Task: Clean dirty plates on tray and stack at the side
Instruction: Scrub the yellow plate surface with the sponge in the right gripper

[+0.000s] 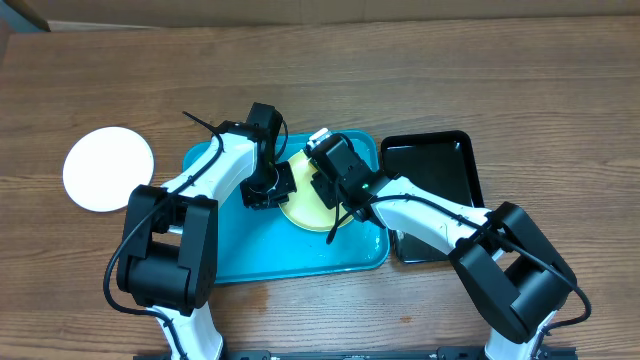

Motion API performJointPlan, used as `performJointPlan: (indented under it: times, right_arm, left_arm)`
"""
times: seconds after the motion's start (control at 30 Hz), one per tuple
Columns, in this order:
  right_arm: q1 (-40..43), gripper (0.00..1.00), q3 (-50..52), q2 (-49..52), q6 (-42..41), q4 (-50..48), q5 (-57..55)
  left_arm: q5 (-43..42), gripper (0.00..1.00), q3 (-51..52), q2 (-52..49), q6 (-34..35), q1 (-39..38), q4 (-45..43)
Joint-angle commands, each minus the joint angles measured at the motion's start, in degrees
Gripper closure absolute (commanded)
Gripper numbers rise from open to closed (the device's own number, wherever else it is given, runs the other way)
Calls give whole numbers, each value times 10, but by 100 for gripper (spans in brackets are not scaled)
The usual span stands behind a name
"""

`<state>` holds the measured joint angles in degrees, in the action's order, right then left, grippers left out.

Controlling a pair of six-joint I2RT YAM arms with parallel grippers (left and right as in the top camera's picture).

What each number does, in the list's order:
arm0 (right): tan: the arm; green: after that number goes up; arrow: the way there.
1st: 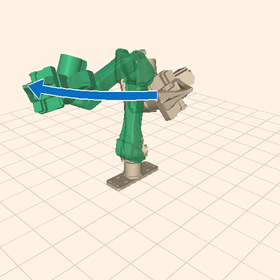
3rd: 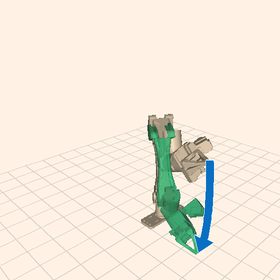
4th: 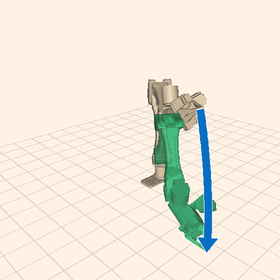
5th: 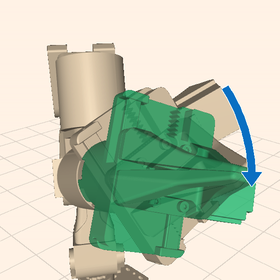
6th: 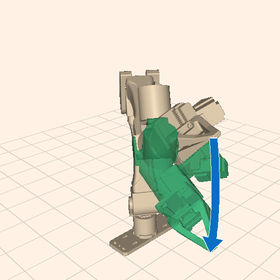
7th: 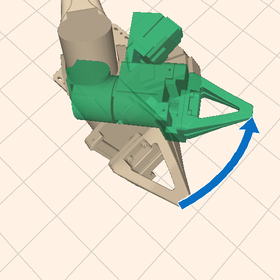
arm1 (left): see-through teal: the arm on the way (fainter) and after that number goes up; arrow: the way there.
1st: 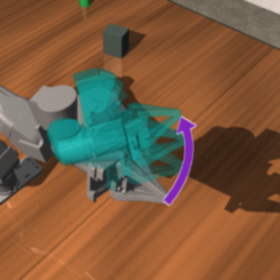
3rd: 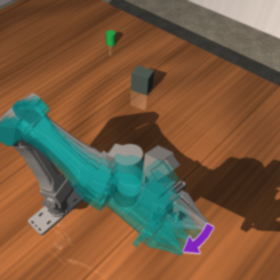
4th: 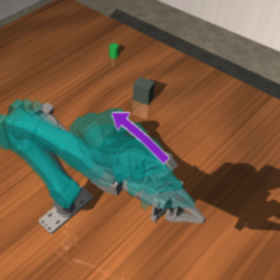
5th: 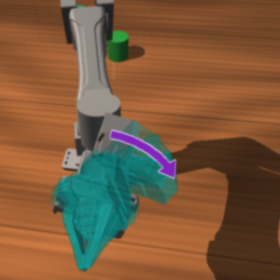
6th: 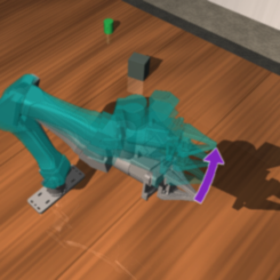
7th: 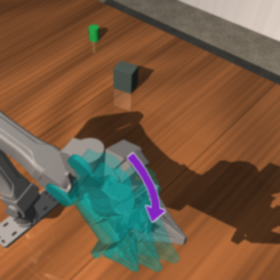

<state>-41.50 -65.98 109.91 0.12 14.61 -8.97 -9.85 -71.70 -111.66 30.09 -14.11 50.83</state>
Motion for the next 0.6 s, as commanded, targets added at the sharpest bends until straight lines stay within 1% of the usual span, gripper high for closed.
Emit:
performJointPlan:
  times: [0.0,0.07,0.1,0.13,0.2,0.23,0.27,0.33,0.4,0.57]
  right_arm:
    - [1,67,0,9,17,-4,1]
    - [1,68,0,10,17,-4,1]
    - [1,64,0,10,17,-5,1]
    - [1,57,-2,9,17,-5,1]
    - [1,49,-6,9,17,-4,1]
    - [1,47,-6,9,17,-5,1]
    - [1,47,-6,9,17,-5,1]
    - [1,50,-6,10,17,0,1]
    - [1,59,-6,12,17,9,1]
    - [1,61,1,22,19,13,0]
  left_arm:
    - [24,85,12,-19,8,4,1]
    - [23,85,12,-19,8,4,1]
    - [24,85,12,-19,8,4,1]
    - [24,84,12,-19,8,4,1]
    - [24,84,12,-19,8,4,1]
    - [24,84,12,-19,8,4,1]
    - [24,84,12,-19,8,4,1]
    - [24,83,12,-19,8,4,1]
    - [24,84,12,-19,8,4,1]
    - [24,83,12,-19,8,4,1]
